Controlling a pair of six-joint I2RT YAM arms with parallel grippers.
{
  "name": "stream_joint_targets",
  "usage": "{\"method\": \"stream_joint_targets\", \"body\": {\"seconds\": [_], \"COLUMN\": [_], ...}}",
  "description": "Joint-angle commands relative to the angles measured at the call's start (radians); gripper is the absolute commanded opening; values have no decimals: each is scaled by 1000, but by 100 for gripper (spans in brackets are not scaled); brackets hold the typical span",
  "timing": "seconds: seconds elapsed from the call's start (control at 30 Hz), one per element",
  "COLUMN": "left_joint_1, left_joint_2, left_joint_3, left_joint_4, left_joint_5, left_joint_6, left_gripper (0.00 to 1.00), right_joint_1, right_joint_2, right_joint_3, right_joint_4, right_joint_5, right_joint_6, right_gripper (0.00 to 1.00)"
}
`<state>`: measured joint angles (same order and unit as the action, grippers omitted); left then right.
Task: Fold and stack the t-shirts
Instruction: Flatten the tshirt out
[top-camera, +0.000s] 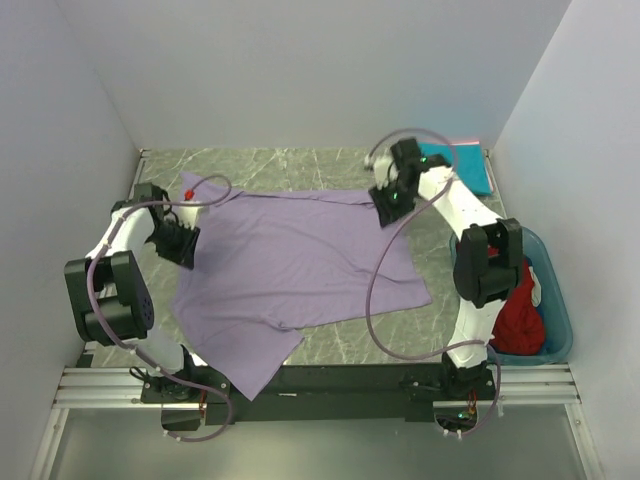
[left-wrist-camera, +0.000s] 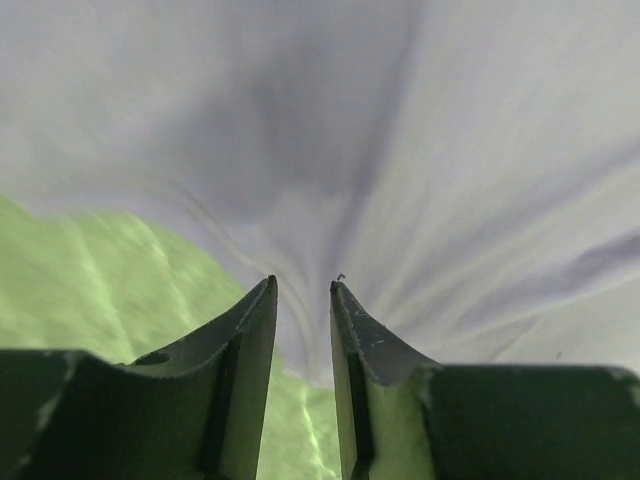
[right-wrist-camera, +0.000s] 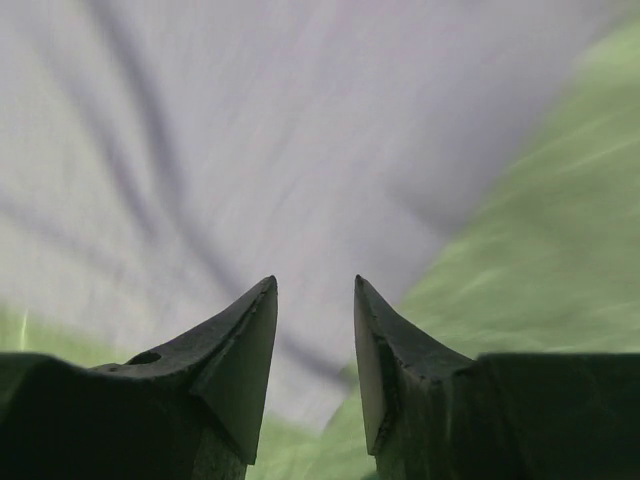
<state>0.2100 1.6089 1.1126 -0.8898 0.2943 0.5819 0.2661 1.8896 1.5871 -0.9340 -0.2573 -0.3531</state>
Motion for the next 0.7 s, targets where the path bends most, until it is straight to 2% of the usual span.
{"method": "stream_joint_targets", "body": {"seconds": [0.0,0.1,0.13,0.23,0.43,0.67], "left_joint_1": [-50,-89,-96,-116,-129,-132], "left_joint_2": [-26,5,22,45,77,111], "left_joint_3": [101,141,148,141,105,89], "left_joint_4": [-24,-21,-20,6,43,72], "left_joint_5": [112,137,140,143,138,129], "left_joint_6": [-33,-74,-83,-111,-123,-125], "left_gripper": [34,35,35,35,36,36], "right_joint_1": [-18,-19,-19,-18,-11,-11], "right_joint_2": [74,228,300,399,466,497], "right_joint_3": [170,362,457,574,593,587], "right_joint_4": [95,60,49,24,55,80], "right_joint_5": [73,115,115,121,167,150], "right_joint_6": [51,68,71,92,108,109], "right_gripper": [42,36,35,35,47,48]}}
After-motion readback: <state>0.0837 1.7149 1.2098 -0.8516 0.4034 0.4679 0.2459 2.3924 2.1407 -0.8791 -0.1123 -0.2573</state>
